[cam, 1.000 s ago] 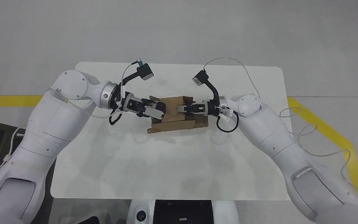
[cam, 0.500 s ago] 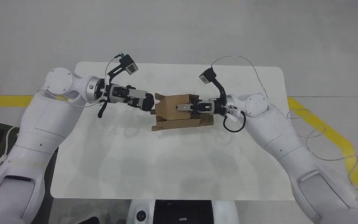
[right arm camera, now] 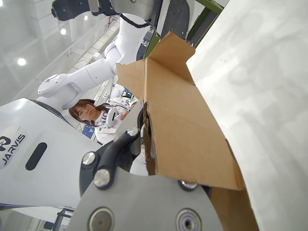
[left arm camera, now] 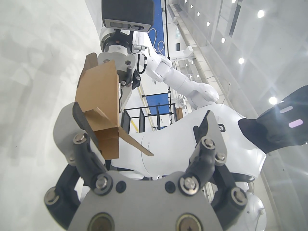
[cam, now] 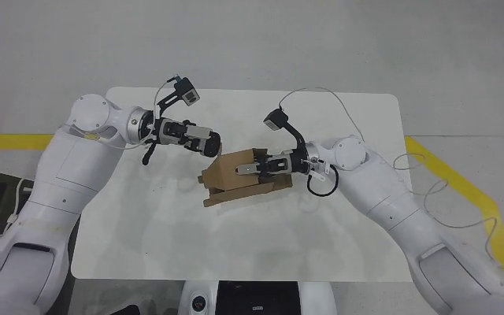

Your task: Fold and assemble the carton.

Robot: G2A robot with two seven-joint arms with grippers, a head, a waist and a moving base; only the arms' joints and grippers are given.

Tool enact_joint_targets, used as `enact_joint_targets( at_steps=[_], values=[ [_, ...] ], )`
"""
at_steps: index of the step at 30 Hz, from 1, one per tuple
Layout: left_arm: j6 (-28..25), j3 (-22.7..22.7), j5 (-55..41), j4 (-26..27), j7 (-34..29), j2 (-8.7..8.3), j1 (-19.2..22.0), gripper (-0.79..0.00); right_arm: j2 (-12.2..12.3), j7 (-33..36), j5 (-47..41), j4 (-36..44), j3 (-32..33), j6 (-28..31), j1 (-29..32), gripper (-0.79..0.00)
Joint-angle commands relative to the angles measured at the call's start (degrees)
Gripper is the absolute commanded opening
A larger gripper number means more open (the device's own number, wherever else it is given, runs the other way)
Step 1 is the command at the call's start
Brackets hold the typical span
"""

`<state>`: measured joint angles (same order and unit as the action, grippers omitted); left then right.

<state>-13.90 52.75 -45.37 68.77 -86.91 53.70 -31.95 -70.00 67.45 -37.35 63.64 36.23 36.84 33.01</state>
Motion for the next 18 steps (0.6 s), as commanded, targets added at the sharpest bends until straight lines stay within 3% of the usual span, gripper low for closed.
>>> enact_joint_targets(
  at_steps=[1,12,18],
  values=[
    [-0.2,-0.1,0.0,0.4,-0.6,0.15,0.0,0.0,-0.1,0.1,-0.2,0.0,-0.5,-0.1,-0.2,-0.785],
    [-0.8,-0.3,0.6,2.1,-1.1,0.5,-0.2,0.0,-0.8,-0.1,-1.1,-0.8,-2.6,0.1,-1.3,-0.785],
    [-4.1,2.7,5.8,0.5,2.9,-0.12,0.3,0.0,-0.7,-0.9,-1.7,-2.2,-2.2,0.9,-1.9,-0.785]
  ],
)
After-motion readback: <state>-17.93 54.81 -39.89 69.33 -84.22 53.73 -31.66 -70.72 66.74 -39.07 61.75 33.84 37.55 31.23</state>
